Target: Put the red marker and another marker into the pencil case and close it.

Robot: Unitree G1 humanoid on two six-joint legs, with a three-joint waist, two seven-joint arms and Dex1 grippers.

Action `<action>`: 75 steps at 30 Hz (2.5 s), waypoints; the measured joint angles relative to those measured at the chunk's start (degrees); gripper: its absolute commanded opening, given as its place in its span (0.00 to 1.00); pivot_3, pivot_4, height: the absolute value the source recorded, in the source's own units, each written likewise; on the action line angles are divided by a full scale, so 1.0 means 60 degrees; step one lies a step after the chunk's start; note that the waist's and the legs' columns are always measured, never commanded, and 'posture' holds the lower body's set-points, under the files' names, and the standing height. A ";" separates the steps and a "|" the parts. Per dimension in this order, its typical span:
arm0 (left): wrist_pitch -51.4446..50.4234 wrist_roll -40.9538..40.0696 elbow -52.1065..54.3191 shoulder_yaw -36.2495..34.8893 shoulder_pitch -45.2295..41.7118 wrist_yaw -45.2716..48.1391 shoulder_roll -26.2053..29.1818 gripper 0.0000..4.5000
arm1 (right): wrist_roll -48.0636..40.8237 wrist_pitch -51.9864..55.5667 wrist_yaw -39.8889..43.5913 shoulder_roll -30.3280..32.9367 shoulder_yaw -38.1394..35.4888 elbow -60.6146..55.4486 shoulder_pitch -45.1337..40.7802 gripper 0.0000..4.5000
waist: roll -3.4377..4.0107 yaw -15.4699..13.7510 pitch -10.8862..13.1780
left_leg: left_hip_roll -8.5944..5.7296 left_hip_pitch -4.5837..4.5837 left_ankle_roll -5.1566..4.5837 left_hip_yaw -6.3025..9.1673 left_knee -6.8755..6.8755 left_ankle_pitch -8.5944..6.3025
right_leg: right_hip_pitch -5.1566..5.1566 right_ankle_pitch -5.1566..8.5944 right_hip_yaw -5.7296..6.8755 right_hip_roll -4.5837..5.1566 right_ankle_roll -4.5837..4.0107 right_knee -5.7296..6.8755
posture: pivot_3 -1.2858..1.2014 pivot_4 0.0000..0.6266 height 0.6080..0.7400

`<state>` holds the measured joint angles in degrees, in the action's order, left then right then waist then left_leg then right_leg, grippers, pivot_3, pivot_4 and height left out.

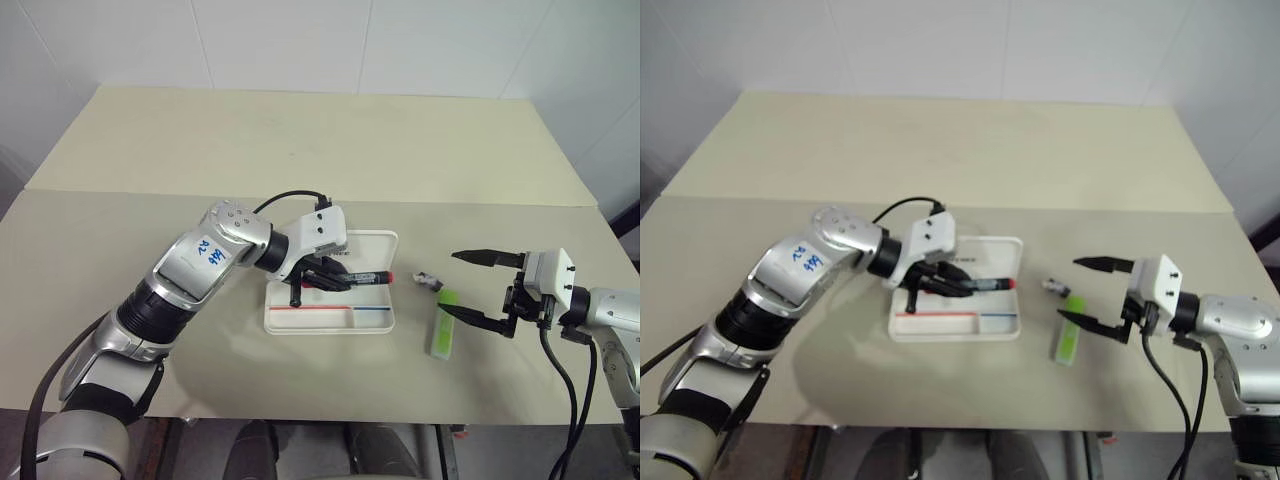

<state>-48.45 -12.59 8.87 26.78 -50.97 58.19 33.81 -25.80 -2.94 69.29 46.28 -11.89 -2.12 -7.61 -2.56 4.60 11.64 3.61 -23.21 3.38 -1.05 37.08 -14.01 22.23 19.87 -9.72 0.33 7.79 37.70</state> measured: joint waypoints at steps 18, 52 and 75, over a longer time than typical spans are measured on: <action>0.0956 0.1067 -0.0161 0.0410 0.0289 -0.0052 -0.0061 0.49 | 0.0102 0.0006 -0.0231 -0.0002 0.0022 -0.0006 0.0014 1.00 | 0.0000 -0.0041 0.0000 | 0.0000 0.0005 0.0000 0.0000 -0.0001 0.0000 | -0.0015 0.0000 0.0000 0.0002 0.0000 -0.0010 | 0.52 0.24 1.00; 0.3255 -0.2995 0.1361 -0.3297 0.2741 0.2787 -0.0109 0.99 | 0.1060 0.4686 -0.3232 0.0120 0.0063 -0.2265 0.1222 1.00 | 0.0003 -0.0030 -0.0001 | 0.0000 0.0003 0.0000 0.0008 -0.0002 0.0000 | -0.0012 0.0001 0.0008 0.0009 -0.0002 -0.0014 | 0.52 0.24 1.00; 0.4076 -0.4610 -0.0016 -0.4836 0.3377 0.4628 0.1530 0.99 | 0.0260 0.9719 -0.6987 -0.1654 -0.0118 -0.5508 0.2108 1.00 | -0.0033 -0.0022 -0.0024 | 0.0003 -0.0008 -0.0003 0.0006 -0.0080 -0.0002 | 0.0010 0.0015 0.0022 0.0017 -0.0031 -0.0066 | 0.52 0.24 1.00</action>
<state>-23.99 -40.25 8.77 -2.24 -30.70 85.95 42.98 -24.25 55.38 27.37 36.36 -12.60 -35.17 5.04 -2.76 4.47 11.49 3.63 -23.26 3.36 -1.01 36.59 -14.02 22.29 19.96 -9.59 0.43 7.60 37.30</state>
